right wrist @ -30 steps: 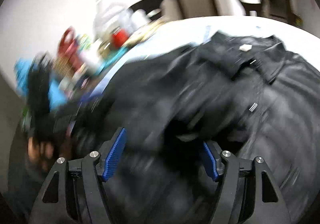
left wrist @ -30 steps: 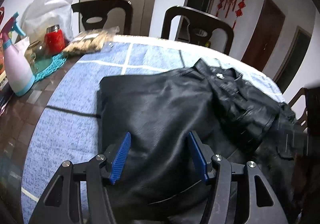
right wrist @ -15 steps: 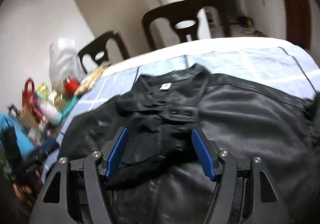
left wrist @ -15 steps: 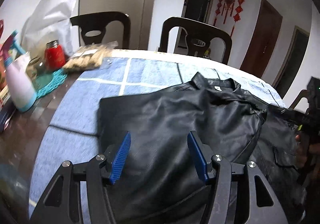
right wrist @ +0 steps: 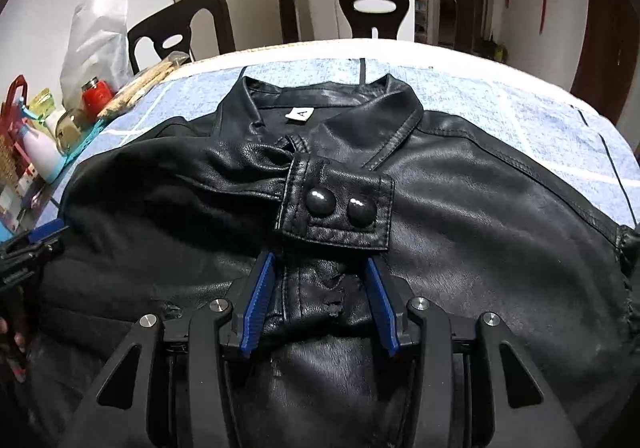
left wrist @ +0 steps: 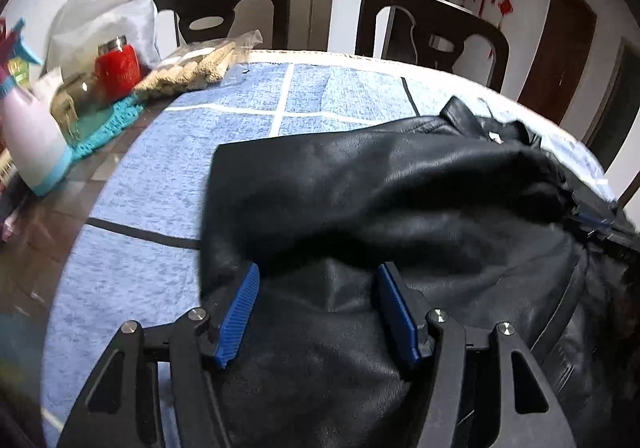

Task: Fold large clothes
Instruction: 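Carry the sleeve across the jacket front with the left gripper and release, then grasp the other sleeve cuff with the right gripper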

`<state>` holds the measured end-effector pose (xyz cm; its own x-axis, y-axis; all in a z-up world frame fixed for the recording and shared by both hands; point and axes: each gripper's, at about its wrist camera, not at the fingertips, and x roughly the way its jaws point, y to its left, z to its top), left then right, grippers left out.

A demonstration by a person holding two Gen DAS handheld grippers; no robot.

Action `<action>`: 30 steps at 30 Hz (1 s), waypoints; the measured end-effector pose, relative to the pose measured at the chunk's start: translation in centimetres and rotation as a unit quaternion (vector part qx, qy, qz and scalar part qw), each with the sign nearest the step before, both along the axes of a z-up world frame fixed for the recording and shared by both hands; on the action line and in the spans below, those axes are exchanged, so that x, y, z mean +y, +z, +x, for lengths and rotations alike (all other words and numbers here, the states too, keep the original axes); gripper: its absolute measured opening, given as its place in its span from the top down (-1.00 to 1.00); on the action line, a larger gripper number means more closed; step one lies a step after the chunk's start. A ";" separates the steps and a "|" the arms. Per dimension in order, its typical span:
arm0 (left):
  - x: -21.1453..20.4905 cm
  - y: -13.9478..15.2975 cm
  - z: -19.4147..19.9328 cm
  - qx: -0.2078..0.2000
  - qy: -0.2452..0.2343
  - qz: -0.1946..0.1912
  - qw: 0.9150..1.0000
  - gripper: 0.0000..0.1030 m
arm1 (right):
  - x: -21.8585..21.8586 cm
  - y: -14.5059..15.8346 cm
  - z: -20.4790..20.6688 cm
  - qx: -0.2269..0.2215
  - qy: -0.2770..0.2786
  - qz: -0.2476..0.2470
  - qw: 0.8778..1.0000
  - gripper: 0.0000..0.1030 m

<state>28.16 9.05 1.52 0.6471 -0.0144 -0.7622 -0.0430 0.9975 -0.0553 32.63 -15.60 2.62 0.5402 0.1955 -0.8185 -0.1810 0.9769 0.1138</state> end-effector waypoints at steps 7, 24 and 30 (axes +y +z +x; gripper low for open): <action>-0.7 4.7 -5.6 -0.045 -0.032 -0.012 0.998 -0.23 | -5.7 5.4 -5.6 -0.026 -0.015 0.048 0.998 -0.05; -8.9 5.2 -9.7 -0.055 -0.125 -0.060 0.989 -0.37 | -40.0 2.7 -22.6 -0.004 -0.411 0.218 0.885 -0.43; -10.7 3.1 -9.1 -0.022 -0.129 -0.046 0.990 -0.37 | -43.0 -2.7 -21.6 0.054 -0.404 0.385 0.828 -0.43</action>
